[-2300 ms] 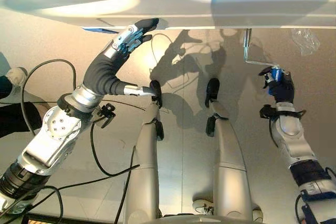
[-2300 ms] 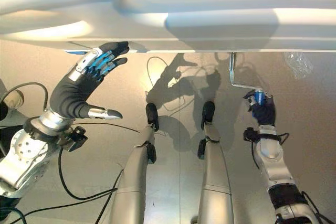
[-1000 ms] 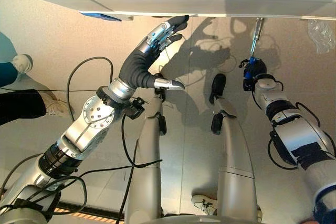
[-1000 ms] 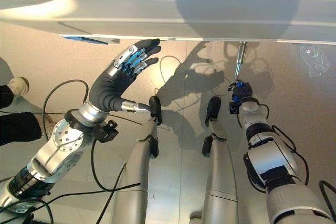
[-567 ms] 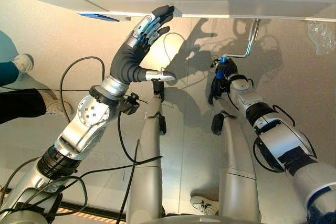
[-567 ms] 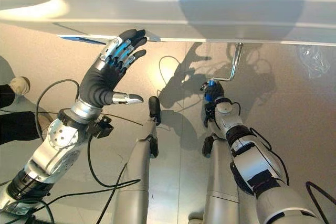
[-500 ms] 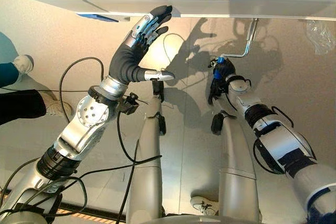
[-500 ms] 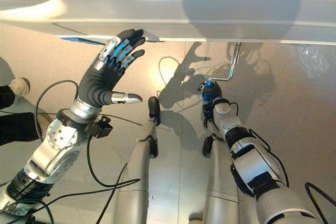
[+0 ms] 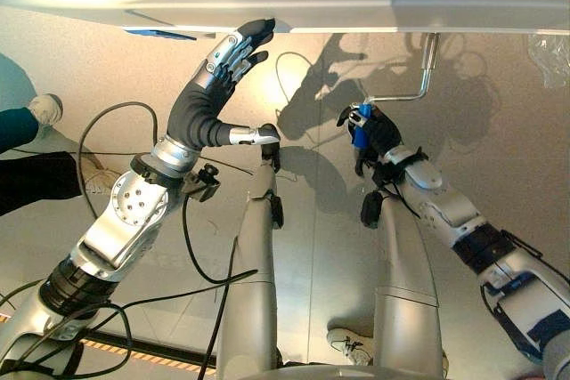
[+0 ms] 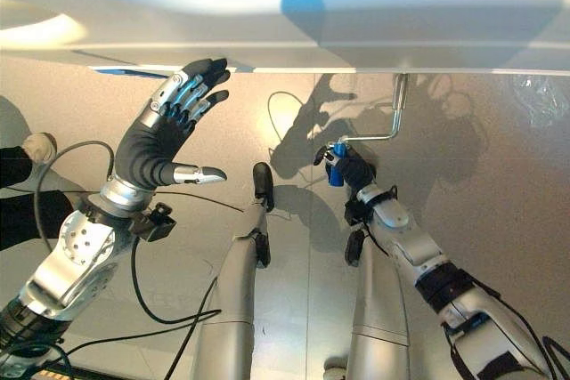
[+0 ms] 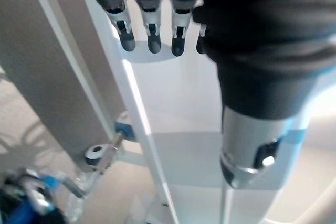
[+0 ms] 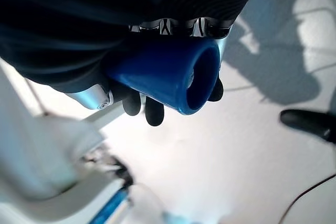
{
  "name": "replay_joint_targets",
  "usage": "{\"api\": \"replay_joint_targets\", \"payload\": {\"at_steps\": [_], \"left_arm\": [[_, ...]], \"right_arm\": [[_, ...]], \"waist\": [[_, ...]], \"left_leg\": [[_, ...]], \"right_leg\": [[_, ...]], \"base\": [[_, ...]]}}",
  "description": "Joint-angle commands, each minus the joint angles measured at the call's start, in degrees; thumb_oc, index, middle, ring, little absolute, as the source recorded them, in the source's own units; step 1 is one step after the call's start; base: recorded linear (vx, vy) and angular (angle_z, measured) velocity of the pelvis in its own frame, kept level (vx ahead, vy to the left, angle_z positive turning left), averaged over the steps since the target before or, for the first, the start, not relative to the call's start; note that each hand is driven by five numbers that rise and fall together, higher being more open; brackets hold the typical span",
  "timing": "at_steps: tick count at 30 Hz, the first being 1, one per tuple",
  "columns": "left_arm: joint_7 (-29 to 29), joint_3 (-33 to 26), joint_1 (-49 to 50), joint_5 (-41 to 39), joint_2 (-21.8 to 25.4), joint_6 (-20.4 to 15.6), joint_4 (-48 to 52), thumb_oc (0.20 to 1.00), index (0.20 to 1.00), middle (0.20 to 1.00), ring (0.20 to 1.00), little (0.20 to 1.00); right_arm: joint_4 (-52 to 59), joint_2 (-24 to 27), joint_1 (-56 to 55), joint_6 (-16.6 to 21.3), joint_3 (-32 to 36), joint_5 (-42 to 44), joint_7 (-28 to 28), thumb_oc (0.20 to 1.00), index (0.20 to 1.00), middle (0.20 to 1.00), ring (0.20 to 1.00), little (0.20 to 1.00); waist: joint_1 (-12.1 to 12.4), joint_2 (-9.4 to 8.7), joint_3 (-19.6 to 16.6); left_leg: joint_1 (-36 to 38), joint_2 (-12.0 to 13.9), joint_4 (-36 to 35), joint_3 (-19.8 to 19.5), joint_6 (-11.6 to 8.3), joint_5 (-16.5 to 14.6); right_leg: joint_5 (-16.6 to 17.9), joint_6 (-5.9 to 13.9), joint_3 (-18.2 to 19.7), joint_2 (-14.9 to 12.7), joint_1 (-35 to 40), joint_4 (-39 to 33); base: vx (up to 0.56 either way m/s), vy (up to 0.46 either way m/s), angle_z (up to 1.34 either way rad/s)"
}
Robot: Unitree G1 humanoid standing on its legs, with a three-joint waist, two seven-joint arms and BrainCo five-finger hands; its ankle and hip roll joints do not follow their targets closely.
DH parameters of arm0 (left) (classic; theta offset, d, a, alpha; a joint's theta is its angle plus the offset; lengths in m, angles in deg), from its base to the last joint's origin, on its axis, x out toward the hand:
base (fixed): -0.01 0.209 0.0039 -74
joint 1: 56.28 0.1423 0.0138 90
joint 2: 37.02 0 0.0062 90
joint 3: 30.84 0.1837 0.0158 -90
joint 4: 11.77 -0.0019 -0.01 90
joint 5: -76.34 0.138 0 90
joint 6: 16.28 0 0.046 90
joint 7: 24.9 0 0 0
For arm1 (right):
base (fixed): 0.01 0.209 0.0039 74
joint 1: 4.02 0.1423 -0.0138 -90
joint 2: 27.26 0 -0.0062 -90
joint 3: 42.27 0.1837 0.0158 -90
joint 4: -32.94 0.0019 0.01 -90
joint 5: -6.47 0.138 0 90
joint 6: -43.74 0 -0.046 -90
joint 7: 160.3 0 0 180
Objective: Raise the hospital bed
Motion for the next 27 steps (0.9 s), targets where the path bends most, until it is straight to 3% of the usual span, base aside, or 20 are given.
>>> {"api": "replay_joint_targets", "payload": {"at_steps": [1,3,4,6,14,27], "left_arm": [[-1.4,-2.9,5.1,1.2,1.7,-3.8,7.2,1.000,1.000,1.000,1.000,1.000],[-1.7,-3.0,6.3,0.9,1.8,-3.9,7.6,1.000,1.000,1.000,1.000,1.000],[-1.7,-3.3,5.9,0.9,1.8,-3.9,7.7,1.000,1.000,1.000,1.000,1.000],[-2.7,-5.6,8.3,0.2,1.4,-3.9,8.5,1.000,1.000,1.000,1.000,1.000],[-5.0,-9.5,10.1,-2.7,0.0,-4.2,9.8,1.000,1.000,1.000,1.000,1.000],[-6.5,-11.7,10.0,-4.4,-1.8,-3.9,10.2,1.000,1.000,1.000,1.000,1.000]], "right_arm": [[16.4,-1.6,3.7,12.9,3.6,-1.8,-4.4,0.200,0.200,0.200,0.200,0.200],[17.8,-1.3,1.4,13.5,5.6,-1.1,-4.3,0.200,0.200,0.200,0.200,0.200],[17.9,-1.2,1.9,13.6,5.8,-1.1,-4.3,0.200,0.200,0.200,0.200,0.200],[21.6,-1.1,-2.1,16.0,13.4,-0.3,-3.0,0.200,0.200,0.200,0.200,0.200],[22.5,-3.8,-5.4,20.2,25.3,0.8,1.1,0.200,0.200,0.200,0.200,0.200],[19.1,-6.5,-3.5,25.0,34.2,5.4,4.6,0.200,0.200,0.200,0.200,0.200]], "waist": [[-3.1,-1.39,-0.4],[-3.3,-1.45,-0.4],[-3.2,-1.43,-0.4],[-4.0,-1.46,-0.4],[-5.0,-1.70,-0.4],[-5.3,-1.38,-0.4]], "left_leg": [[-0.4,-4.2,0.1,2.5,4.60,-1.0],[1.5,-4.3,0.4,2.4,4.32,-2.9],[0.0,-4.2,0.0,2.7,4.60,-1.1],[0.8,-4.0,-0.7,3.0,4.56,-1.2],[2.2,-3.8,-1.6,3.1,4.15,-1.4],[3.5,-3.7,-2.4,3.3,3.87,-1.7]], "right_leg": [[2.7,7.60,2.3,-1.2,1.4,-3.5],[0.9,8.15,2.8,-1.1,3.0,-2.8],[2.6,7.65,2.4,-1.1,1.7,-3.5],[2.5,7.78,2.8,-0.9,2.0,-3.7],[1.9,7.80,3.4,-0.6,2.8,-4.1],[1.5,7.78,3.7,-0.3,3.5,-4.5]], "base": [[0.00,0.007,0.05],[0.02,0.002,0.05],[0.00,0.000,0.00],[-0.03,0.004,0.00],[0.00,-0.010,-0.04],[0.00,-0.005,-0.01]]}}
